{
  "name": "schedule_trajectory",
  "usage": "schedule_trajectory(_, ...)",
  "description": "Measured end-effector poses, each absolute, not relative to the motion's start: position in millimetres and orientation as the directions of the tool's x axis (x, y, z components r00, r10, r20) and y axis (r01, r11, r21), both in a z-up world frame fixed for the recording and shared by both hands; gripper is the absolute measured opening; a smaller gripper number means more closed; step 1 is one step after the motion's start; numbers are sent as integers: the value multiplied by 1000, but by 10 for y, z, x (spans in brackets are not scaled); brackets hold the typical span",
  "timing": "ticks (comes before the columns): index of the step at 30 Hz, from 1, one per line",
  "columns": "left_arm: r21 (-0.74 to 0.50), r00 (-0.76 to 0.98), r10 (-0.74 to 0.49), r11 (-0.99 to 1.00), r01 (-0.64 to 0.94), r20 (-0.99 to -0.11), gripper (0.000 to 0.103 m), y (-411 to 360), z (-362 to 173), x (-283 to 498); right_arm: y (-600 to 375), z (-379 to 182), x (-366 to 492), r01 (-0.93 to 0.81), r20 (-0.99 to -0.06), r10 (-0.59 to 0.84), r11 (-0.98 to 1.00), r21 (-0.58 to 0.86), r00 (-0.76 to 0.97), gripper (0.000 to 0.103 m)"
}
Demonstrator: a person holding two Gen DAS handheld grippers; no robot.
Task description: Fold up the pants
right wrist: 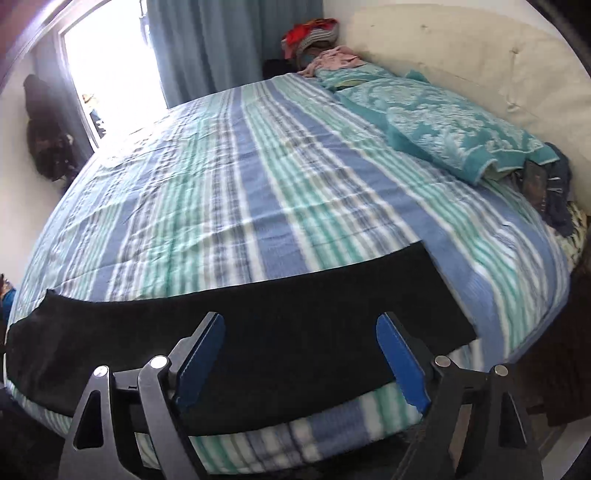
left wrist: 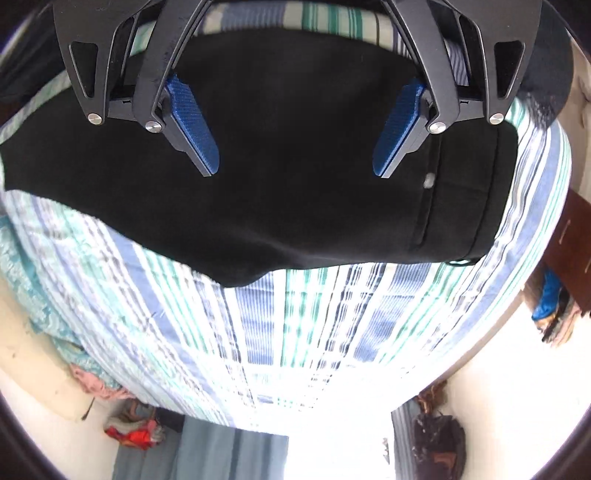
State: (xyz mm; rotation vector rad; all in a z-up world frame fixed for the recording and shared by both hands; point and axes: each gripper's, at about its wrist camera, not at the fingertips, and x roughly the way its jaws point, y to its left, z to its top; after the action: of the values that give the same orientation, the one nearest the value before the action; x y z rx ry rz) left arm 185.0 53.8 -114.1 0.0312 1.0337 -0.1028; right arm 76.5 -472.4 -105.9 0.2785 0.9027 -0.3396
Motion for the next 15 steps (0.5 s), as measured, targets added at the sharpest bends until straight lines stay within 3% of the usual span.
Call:
schedule_trajectory(2,48,397,12,996,79,-918,69,557,-1523,2034,-4360,-1291,960,335,-805,-95,933,134,585,84)
schedule_trajectory(3,65,356,39,996,61,-934,67,642,-1662,2026,-4206,-1443,1024,306,-809,-64,941,147,585,84)
schedule_trajectory(5,23,394,-5,998,65,-919,67,792,-1618,1855,-4010,-1778,1142,276,-848,-24,950,146,530,84)
schedule_trajectory(8,89,382,61,995,55,-922,74,824,-1449,1680,-3927,-2082,1129,276,-887,-31,955,110,461,85)
schedule_trajectory(11,-21,475,-70,994,107,-877,83,690,-1175,1722,-3992,-2075,1096,279,-884,-1,949,147,468,90)
schedule_trajectory(12,-57,490,-119,988,141,-864,90,599,-1096,1805,-4014,-2088,1086,282,-881,2,947,154,473,91)
schedule_trajectory(15,-177,437,-286,946,273,-853,92,202,-1091,2177,-3980,-2100,1102,278,-881,-2,949,147,474,97)
